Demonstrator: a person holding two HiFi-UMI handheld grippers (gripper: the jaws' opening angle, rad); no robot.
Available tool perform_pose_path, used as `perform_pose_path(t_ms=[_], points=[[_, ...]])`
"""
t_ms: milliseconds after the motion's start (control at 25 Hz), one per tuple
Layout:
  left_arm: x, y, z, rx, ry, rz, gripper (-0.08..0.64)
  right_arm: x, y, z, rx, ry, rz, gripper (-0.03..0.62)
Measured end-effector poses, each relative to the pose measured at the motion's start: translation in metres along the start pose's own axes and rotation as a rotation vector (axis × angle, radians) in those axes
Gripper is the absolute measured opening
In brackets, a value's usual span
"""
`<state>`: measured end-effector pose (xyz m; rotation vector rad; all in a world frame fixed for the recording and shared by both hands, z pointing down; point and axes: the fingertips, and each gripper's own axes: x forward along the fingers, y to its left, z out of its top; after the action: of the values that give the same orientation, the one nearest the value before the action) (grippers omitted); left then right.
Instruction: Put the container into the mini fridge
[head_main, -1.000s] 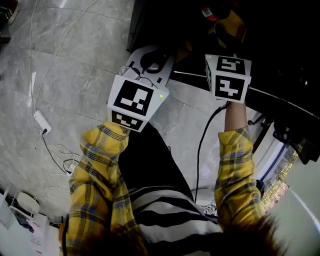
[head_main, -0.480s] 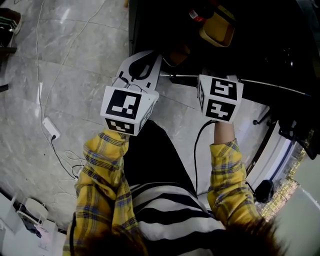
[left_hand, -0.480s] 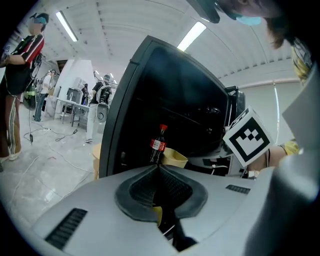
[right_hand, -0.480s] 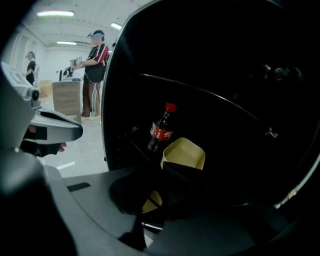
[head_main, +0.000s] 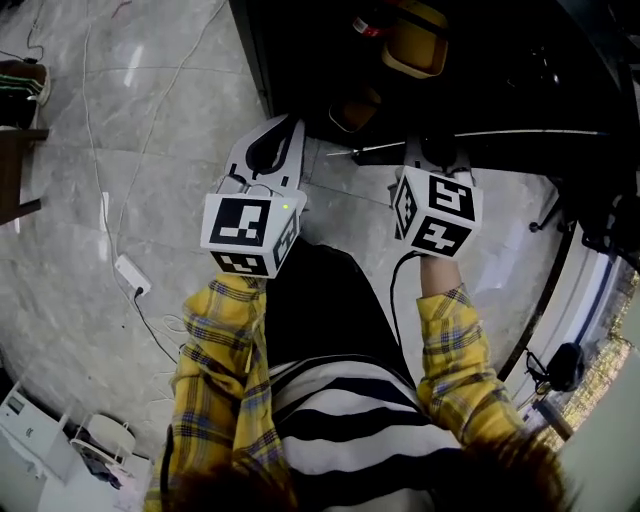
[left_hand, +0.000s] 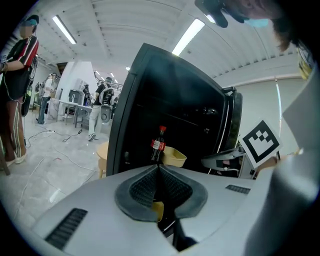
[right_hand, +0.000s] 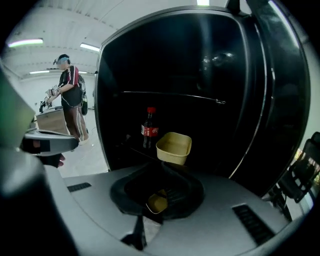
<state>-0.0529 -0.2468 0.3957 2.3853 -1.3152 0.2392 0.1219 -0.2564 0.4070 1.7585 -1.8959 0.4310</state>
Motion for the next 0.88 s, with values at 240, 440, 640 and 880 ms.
perform_pose_path(t_ms=[240,440,640,880], points=[[-0.008,-0.005,-0.006,0.002,0.027,-0.001,0.017,-0.015,0.000,-0.015,0.118,-0.013,0.006,0.034],[-0.012,-0.012,-0.007,0.012,0.041,-0.015,0.017,-0.028,0.003,-0.027,0.172,-0.018,0.005,0.026],[-0.013,-0.021,-0.009,0.021,0.054,-0.027,0.017,-0.039,0.005,-0.033,0.198,-0.023,0.008,0.026],[-0.013,-0.030,-0.009,0.039,0.070,-0.047,0.017,-0.051,0.002,-0.038,0.236,-0.037,0.000,0.026]])
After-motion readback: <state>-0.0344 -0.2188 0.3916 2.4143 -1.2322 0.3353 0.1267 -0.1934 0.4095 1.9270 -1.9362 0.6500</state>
